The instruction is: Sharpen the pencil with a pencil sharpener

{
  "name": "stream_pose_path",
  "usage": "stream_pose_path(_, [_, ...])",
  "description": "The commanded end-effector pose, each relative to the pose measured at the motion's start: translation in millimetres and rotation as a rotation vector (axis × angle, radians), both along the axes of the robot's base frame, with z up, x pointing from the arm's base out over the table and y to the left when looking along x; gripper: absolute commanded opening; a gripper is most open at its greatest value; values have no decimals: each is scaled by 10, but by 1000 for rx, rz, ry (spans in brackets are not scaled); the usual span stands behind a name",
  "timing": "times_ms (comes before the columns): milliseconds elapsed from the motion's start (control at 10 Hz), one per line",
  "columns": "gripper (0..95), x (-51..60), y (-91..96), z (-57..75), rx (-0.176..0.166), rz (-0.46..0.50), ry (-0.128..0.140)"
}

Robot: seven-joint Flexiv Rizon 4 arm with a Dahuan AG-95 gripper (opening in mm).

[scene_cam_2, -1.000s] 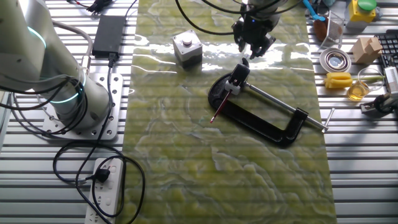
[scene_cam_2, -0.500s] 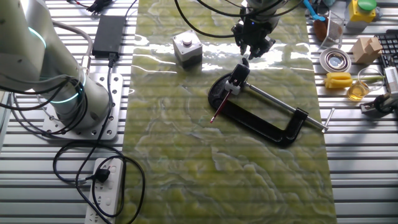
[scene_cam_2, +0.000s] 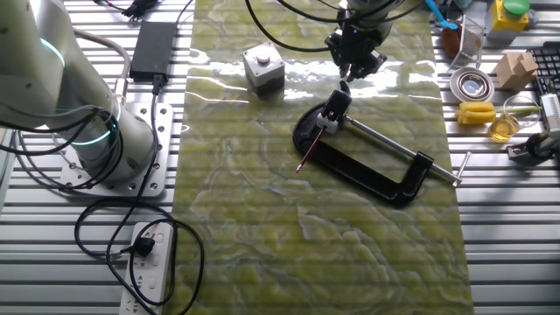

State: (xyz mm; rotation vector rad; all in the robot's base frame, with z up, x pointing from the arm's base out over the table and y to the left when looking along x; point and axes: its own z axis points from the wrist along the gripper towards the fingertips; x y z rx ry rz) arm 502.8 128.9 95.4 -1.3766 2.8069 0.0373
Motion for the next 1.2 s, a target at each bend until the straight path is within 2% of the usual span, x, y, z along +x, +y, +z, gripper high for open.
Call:
stream_pose_path(100, [0,-3,1,-3,-1,0,-1])
stream_pose_path(1200, [0,-68,91,-83,-14,-3,-8])
